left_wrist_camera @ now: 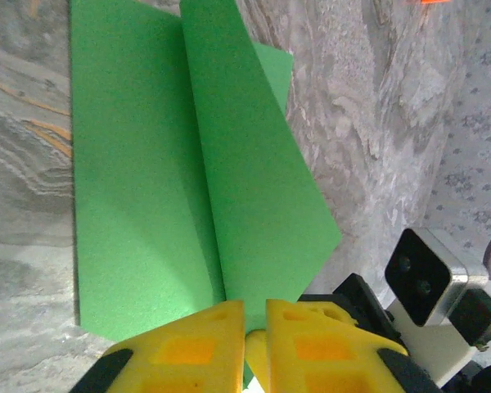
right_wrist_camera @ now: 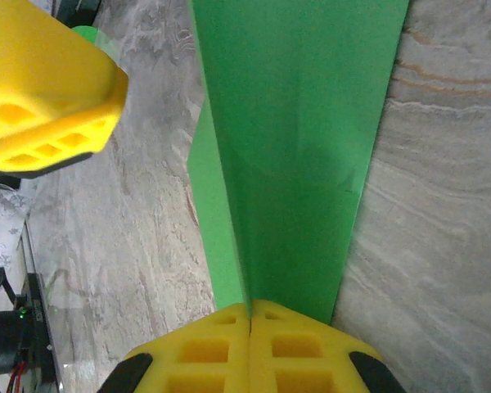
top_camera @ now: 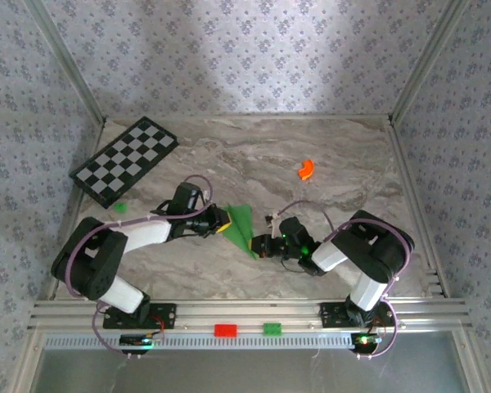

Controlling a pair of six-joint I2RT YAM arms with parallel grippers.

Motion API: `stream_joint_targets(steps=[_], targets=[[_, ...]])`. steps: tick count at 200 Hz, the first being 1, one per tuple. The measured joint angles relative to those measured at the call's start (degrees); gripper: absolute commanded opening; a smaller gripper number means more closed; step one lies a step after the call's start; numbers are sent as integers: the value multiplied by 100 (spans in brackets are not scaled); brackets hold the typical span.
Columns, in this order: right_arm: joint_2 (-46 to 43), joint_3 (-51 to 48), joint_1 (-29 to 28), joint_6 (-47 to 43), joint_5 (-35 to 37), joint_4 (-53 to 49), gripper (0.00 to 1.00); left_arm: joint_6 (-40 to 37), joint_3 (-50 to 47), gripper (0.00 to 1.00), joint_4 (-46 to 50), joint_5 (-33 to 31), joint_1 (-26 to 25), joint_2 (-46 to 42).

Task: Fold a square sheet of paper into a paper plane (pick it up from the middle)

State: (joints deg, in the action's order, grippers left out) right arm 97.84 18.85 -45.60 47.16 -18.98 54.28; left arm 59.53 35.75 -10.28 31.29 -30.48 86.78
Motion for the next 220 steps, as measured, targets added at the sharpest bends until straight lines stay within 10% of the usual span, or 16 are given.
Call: stream_joint_targets(steps=[220], targets=[[83,-79,66,457,-20,243,0,-33,616,7,-649,186,-308,1377]])
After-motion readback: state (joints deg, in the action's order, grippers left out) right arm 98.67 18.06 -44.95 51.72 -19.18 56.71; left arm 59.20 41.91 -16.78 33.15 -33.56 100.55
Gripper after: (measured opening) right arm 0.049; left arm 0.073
